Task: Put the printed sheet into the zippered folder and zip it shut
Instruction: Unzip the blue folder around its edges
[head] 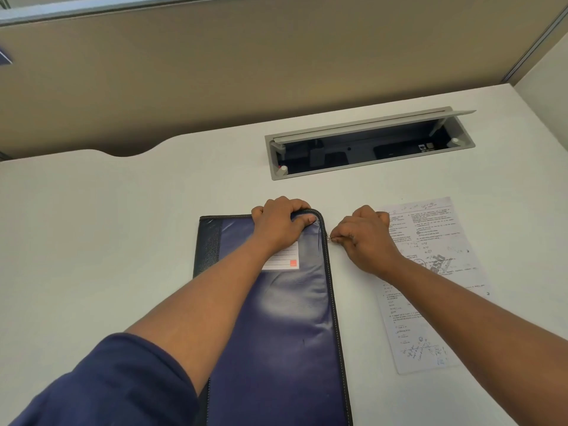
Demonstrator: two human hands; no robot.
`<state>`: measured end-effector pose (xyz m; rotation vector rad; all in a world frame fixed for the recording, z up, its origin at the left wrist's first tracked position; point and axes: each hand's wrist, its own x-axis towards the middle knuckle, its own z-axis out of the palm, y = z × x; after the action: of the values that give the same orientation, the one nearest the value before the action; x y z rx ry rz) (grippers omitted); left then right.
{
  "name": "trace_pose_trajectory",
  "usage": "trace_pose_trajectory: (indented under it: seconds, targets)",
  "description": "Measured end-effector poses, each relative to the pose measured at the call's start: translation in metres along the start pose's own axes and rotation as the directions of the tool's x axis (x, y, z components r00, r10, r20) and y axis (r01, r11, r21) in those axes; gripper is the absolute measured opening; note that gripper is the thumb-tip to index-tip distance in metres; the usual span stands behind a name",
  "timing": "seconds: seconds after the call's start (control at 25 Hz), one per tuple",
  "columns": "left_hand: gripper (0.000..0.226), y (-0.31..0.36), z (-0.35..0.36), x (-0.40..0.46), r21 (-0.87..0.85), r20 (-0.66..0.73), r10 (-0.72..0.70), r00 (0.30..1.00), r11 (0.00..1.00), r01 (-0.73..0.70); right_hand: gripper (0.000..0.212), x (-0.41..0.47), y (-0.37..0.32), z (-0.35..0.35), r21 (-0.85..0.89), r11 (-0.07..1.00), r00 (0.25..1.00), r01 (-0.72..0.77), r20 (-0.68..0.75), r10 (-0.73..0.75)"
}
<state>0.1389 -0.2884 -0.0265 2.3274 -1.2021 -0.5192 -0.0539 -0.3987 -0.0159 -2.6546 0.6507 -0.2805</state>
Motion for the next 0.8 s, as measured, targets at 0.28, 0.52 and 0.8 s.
trace_pose_trajectory:
  seconds: [0.28,0.52,0.8]
  targets:
    - [0.022,0.0,-0.001,0.001,0.004,-0.017,-0.008,1.0,1.0,0.008,0.012,-0.03,-0.006,0.0,0.001,0.999,0.997,0.046,0.054,-0.046]
    - [0.019,-0.003,-0.011,0.01,0.009,-0.064,-0.015,0.998,1.0,0.016,0.01,-0.067,-0.016,0.002,0.003,0.998,0.994,0.066,0.088,-0.066]
    - [0.037,-0.015,-0.029,0.02,0.059,-0.027,-0.095,0.995,0.994,0.097,0.011,-0.116,-0.023,0.007,0.025,0.998,0.997,0.052,0.063,-0.053]
